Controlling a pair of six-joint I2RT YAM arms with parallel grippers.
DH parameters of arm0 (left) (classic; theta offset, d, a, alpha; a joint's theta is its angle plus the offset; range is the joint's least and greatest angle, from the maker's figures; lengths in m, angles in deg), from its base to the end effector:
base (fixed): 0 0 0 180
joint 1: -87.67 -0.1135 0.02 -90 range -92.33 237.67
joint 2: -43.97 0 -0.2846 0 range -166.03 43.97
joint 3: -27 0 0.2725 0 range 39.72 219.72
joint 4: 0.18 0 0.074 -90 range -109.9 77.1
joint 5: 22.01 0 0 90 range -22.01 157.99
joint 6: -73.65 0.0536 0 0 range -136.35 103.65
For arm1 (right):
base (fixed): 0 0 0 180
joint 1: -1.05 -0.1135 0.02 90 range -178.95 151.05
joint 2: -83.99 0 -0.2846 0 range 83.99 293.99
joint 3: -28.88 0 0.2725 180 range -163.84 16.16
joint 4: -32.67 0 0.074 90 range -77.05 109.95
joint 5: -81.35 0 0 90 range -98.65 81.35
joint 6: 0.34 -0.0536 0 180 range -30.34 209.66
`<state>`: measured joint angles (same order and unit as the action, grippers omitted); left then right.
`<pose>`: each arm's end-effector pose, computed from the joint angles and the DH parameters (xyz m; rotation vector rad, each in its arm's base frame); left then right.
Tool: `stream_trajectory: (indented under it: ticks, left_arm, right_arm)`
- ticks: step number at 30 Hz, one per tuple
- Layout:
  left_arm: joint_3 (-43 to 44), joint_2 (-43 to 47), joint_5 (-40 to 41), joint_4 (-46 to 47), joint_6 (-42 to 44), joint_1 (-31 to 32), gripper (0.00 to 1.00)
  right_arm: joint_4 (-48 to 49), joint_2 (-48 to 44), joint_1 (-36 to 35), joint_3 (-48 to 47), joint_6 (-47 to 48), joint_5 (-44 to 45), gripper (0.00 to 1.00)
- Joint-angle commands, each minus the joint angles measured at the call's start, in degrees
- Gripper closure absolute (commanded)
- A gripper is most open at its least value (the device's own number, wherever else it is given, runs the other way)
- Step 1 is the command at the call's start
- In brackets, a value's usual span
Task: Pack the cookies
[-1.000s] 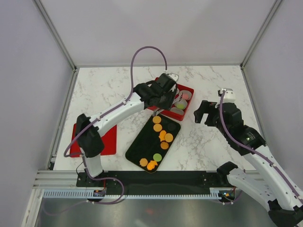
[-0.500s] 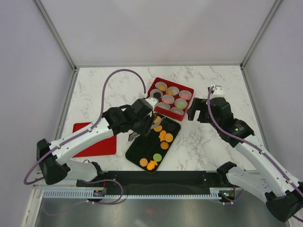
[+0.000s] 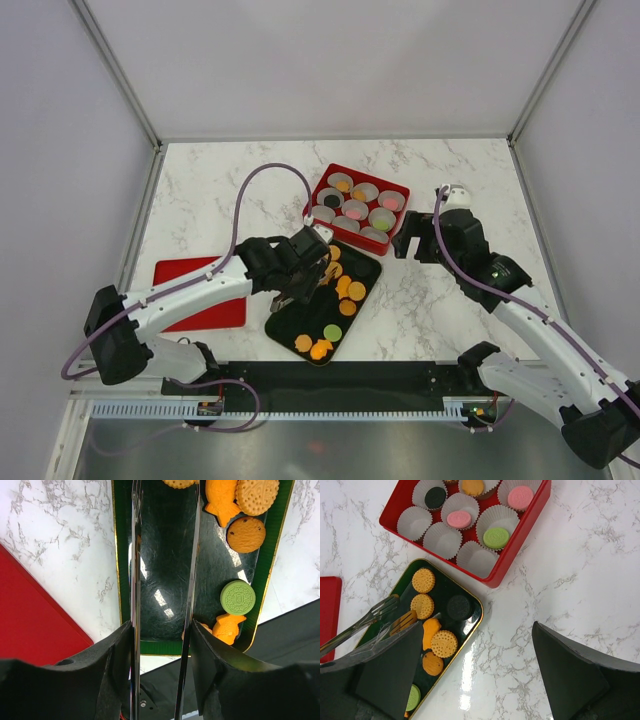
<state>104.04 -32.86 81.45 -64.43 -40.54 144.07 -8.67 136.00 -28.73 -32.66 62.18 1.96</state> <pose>0.1669 -0.2287 0.2782 0.6641 2.5593 -0.1561 0.1969 0.1013 0.3161 0.0675 2.1399 0.3958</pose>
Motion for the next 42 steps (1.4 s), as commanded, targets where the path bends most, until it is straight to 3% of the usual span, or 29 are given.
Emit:
stream_trajectory:
  ticks: [1,25,28,34,42]
  left_arm:
    - [0.02,-0.94,1.66,2.75,-1.48,0.46,0.45]
    - [2.31,-6.92,-0.09,5.56,0.80,0.55,0.44]
    - [2.39,-7.18,0.17,5.65,0.89,0.55,0.47]
    - [2.83,-6.92,0.26,5.47,1.25,0.55,0.63]
    - [4.15,-1.75,-0.80,3.54,1.25,0.55,0.65]
  right_arm:
    - [2.08,-0.86,0.07,0.21,-0.38,0.37,0.02]
    - [2.17,-0.77,0.07,0.48,0.59,1.34,0.02]
    - [2.17,-0.86,-0.01,0.48,0.68,1.34,0.02]
    - [2.08,-0.94,0.07,0.39,0.68,1.34,0.02]
    - [1.82,-0.59,0.07,0.04,0.50,1.08,0.02]
